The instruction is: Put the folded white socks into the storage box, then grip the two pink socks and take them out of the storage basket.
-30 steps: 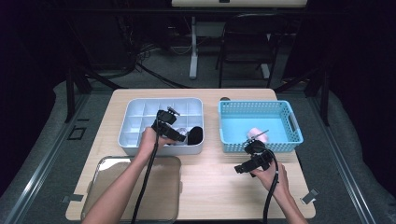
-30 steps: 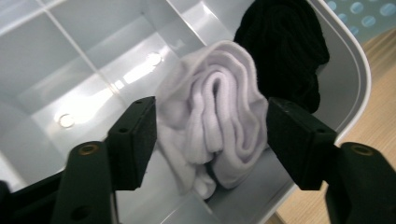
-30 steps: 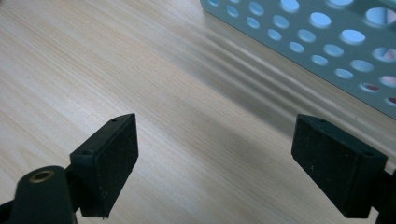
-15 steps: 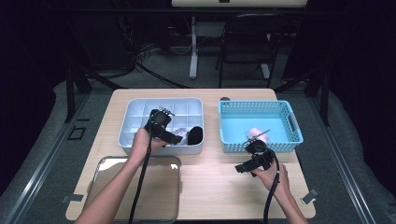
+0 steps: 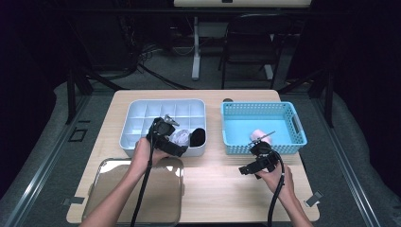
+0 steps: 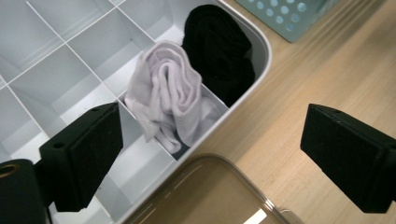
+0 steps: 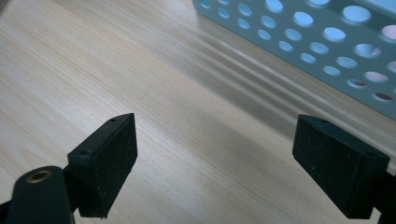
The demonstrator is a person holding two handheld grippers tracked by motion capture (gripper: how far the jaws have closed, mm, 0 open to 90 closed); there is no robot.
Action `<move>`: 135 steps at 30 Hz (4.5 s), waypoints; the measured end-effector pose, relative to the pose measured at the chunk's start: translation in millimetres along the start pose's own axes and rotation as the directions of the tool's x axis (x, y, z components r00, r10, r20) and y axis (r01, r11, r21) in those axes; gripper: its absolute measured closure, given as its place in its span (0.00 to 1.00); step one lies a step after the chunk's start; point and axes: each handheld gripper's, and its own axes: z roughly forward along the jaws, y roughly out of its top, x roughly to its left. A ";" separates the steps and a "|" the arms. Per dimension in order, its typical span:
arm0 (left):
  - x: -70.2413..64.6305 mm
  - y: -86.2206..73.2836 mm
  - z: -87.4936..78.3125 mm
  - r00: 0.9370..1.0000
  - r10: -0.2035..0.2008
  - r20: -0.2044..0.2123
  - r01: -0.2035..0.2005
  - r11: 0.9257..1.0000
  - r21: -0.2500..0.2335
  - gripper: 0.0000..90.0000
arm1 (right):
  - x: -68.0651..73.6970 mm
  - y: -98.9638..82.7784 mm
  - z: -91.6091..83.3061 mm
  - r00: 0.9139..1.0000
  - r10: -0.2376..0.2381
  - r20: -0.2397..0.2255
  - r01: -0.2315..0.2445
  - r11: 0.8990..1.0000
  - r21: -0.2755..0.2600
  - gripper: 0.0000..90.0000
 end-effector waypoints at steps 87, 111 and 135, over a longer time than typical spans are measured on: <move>-46.1 -93.3 18.2 0.992 0.127 0.022 -0.125 0.990 -0.058 0.00 | -67.3 59.7 -70.9 0.997 0.078 0.008 -0.078 0.997 -0.021 0.15; -48.7 -92.5 21.6 0.991 0.128 0.042 -0.126 0.991 -0.047 0.00 | -103.7 98.1 -16.9 0.989 0.119 0.093 -0.127 0.987 0.096 0.40; -47.1 -92.3 20.4 0.992 0.117 0.046 -0.114 0.992 -0.055 0.00 | -110.5 97.1 14.5 0.966 0.184 0.180 -0.215 0.960 0.179 0.79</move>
